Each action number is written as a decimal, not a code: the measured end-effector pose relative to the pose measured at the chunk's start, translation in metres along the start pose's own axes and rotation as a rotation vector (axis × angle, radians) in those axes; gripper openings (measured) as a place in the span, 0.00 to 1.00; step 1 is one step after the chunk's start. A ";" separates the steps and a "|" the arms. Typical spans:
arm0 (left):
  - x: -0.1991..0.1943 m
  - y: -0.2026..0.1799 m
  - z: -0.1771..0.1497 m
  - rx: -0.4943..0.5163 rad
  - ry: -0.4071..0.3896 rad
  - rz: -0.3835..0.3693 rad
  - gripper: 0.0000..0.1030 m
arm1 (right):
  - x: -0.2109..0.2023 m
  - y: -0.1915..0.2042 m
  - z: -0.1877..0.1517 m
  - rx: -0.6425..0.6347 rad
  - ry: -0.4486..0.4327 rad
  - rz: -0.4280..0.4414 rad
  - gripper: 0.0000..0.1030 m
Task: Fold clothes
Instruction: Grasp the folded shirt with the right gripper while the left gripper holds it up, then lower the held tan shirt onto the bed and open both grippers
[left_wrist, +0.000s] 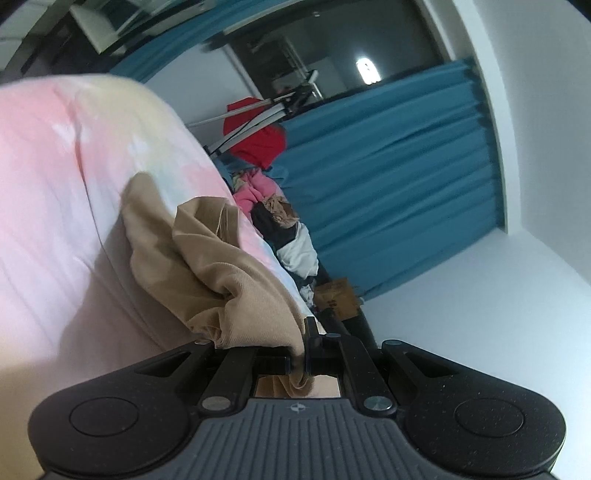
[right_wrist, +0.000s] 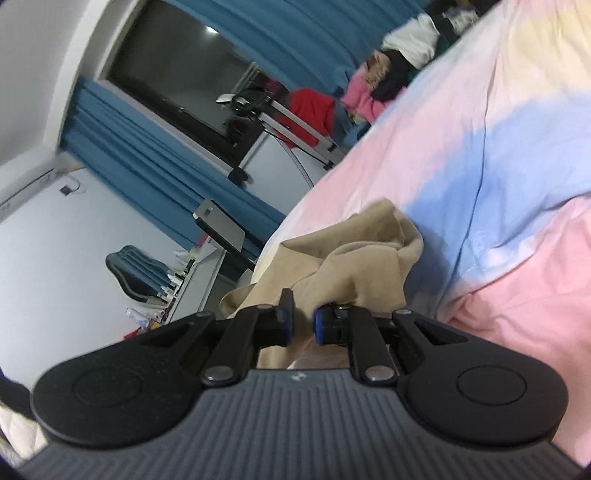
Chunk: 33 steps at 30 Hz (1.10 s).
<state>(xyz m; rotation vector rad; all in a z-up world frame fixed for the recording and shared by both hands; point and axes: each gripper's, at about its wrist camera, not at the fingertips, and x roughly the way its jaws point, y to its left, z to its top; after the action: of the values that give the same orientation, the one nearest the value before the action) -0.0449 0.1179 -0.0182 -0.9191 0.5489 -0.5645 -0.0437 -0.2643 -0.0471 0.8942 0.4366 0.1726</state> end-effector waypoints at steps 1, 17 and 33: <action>-0.009 -0.006 -0.007 -0.001 0.010 0.003 0.06 | -0.013 0.001 -0.001 -0.007 0.003 -0.003 0.13; -0.080 -0.048 -0.051 -0.051 0.048 0.113 0.08 | -0.097 0.013 -0.012 -0.018 0.060 -0.045 0.13; 0.073 0.016 0.036 -0.035 0.086 0.390 0.11 | 0.091 -0.014 0.033 0.063 0.191 -0.248 0.14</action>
<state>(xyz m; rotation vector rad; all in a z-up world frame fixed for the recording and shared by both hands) 0.0354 0.0982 -0.0281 -0.7964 0.7957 -0.2427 0.0521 -0.2667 -0.0672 0.8810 0.7292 0.0163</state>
